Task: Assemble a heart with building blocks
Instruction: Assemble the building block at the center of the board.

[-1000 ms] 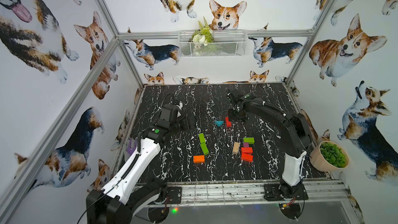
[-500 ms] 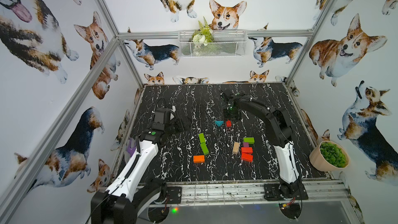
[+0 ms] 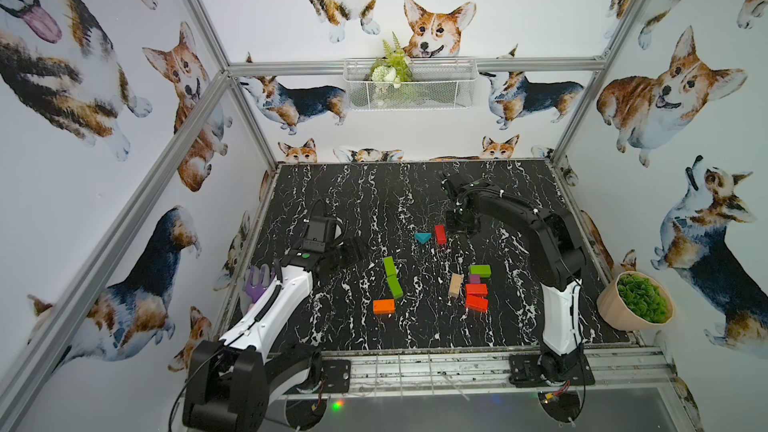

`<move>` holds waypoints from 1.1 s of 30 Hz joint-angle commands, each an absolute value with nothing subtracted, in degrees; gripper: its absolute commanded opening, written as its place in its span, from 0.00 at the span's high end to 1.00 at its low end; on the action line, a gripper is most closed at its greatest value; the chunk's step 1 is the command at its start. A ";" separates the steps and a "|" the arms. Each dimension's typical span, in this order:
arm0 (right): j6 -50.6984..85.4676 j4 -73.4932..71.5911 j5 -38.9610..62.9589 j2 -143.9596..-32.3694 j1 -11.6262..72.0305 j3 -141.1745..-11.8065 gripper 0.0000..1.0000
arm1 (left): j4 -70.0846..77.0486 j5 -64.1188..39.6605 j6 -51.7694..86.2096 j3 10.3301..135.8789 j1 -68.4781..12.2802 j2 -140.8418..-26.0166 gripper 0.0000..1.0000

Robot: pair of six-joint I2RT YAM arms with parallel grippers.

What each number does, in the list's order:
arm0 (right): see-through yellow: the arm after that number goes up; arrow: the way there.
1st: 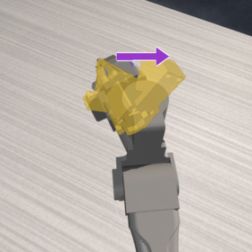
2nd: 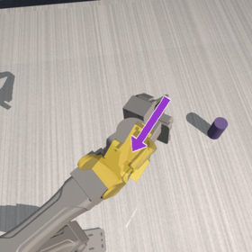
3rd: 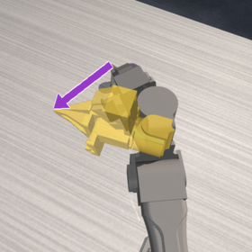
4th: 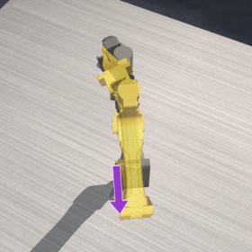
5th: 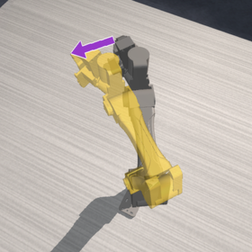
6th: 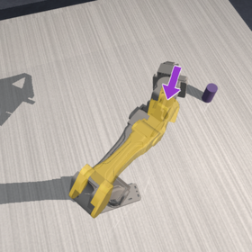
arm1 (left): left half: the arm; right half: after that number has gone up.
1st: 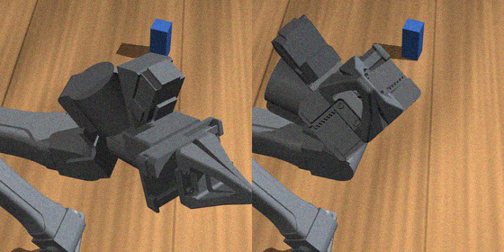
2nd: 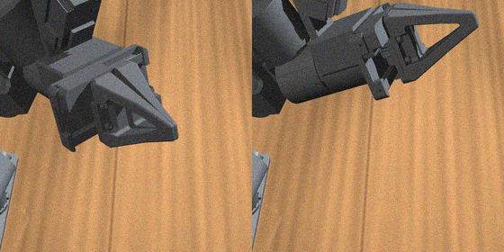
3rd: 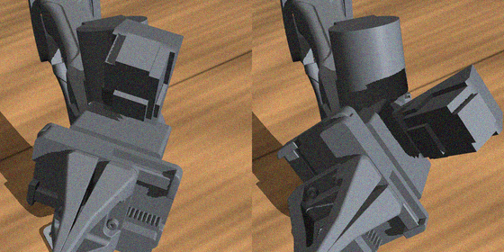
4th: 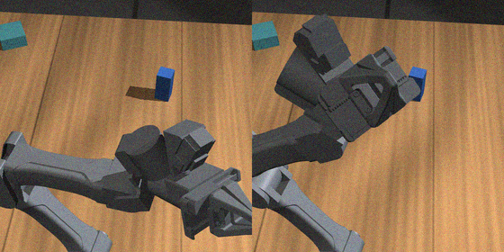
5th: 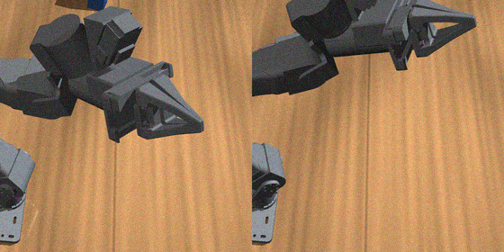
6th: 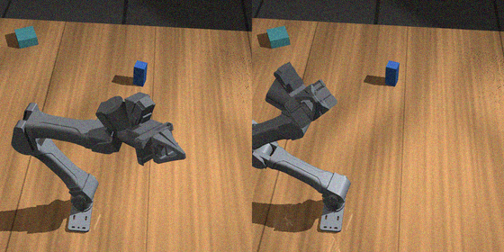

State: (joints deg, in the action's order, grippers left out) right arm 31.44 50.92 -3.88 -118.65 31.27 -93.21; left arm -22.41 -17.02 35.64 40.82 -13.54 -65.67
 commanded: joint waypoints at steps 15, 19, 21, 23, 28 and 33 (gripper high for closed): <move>29.76 48.61 -2.87 -122.87 33.72 -94.14 0.65 | -23.40 -17.72 36.16 40.52 -13.93 -65.63 0.30; 29.09 49.23 -3.92 -122.43 34.19 -94.52 0.65 | -23.39 -17.40 36.04 40.78 -13.98 -65.83 0.30; 28.76 49.52 -4.09 -122.13 34.19 -94.74 0.64 | -23.47 -17.23 35.96 41.02 -13.97 -65.99 0.30; 28.52 49.79 -4.41 -121.82 34.19 -94.83 0.64 | -23.47 -17.06 35.87 41.13 -13.97 -66.18 0.30; 28.04 50.27 -5.47 -122.20 34.19 -95.57 0.63 | -23.47 -16.79 35.85 41.31 -14.00 -66.77 0.31; 28.37 50.56 -4.43 -123.57 34.19 -96.46 0.63 | -23.47 -16.70 35.78 41.14 -13.97 -67.37 0.31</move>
State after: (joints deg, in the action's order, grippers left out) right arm 28.40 49.15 -4.51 -122.85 34.13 -95.88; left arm -23.11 -17.15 35.77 40.91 -13.96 -67.18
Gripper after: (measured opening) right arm 0.364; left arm 0.689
